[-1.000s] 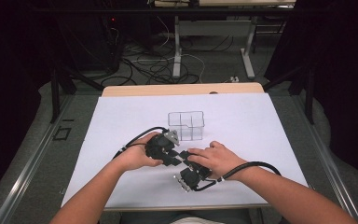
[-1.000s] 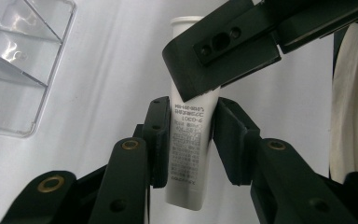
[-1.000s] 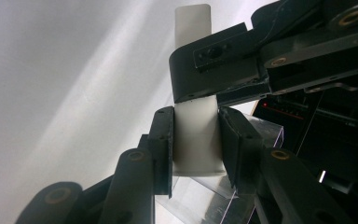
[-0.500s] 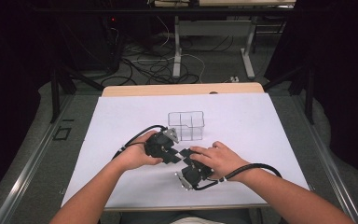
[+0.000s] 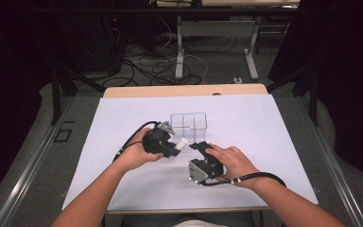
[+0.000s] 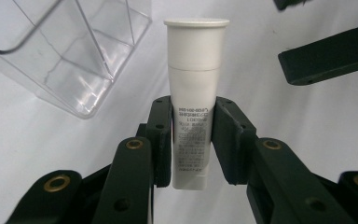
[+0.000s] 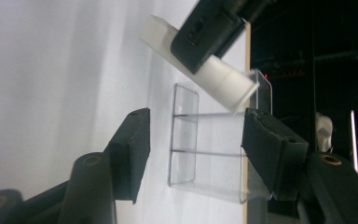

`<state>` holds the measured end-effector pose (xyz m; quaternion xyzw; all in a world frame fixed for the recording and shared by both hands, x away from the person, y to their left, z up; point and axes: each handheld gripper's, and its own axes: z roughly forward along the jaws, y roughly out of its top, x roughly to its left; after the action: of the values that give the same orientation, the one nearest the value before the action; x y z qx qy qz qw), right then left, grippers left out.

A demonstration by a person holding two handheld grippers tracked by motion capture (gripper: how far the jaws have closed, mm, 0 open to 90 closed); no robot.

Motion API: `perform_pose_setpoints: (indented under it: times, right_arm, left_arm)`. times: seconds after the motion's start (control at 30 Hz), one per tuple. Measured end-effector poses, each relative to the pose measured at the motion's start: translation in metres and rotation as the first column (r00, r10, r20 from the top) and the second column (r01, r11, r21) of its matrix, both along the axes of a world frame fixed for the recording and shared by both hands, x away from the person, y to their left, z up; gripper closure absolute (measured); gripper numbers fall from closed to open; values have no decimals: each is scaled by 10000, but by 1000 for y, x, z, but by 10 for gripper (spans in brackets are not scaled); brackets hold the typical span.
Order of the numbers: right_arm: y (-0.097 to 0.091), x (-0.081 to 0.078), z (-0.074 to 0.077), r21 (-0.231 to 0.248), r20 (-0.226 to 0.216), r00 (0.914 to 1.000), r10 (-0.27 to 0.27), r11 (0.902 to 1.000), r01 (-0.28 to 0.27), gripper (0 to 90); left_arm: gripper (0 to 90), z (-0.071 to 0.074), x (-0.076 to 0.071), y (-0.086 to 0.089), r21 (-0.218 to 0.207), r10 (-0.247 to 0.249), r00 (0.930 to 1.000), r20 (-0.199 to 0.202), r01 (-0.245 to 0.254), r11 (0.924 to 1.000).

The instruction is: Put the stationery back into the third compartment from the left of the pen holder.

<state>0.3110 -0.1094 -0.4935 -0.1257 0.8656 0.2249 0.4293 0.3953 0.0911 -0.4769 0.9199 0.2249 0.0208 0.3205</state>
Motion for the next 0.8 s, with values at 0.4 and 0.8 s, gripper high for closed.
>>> perform_pose_setpoints:
  times: [0.4,0.8]
  right_arm:
    - [-36,17,7,2829,-2736,9349,-2260,9101,3028,163]
    - [-78,39,0,4376,-5896,7499,-3000,6617,6089,0]
  left_arm:
    - [700,12,6,3,-1888,1229,9913,476,-1119,9756]
    - [700,21,15,-4,-3309,2320,9694,800,-1937,9235]
